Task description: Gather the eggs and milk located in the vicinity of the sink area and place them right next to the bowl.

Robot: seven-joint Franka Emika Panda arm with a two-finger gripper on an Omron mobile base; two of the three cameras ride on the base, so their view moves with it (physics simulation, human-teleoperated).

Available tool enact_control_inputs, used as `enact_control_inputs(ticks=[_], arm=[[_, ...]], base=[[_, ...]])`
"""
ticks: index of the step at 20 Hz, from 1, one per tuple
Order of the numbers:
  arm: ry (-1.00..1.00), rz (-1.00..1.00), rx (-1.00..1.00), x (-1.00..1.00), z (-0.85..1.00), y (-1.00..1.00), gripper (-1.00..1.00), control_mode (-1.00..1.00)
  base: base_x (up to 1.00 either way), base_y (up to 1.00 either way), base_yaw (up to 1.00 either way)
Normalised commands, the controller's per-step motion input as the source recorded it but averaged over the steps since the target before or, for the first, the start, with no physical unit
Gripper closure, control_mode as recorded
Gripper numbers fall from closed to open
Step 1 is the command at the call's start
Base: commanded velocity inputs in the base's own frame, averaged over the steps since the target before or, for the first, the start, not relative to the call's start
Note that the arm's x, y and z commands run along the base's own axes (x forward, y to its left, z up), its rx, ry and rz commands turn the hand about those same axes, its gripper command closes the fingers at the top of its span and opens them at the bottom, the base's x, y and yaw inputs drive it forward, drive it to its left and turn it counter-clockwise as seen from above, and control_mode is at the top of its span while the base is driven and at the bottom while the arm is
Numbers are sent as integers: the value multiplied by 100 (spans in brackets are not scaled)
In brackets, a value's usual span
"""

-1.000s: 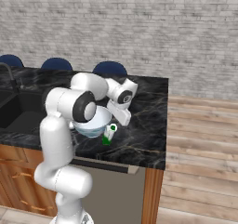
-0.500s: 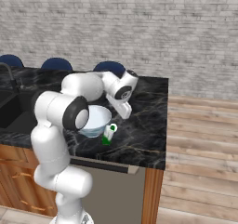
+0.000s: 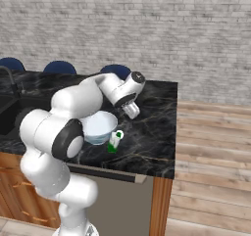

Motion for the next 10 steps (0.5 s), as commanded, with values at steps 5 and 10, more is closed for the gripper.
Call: enact_control_inputs(ticks=[5,10], arm=[[-43,7,-7,-40,60,1,-100,-100],[-31,2,-16,-50,61,25,-100,-100]], base=[[0,0,0],[0,0,0]])
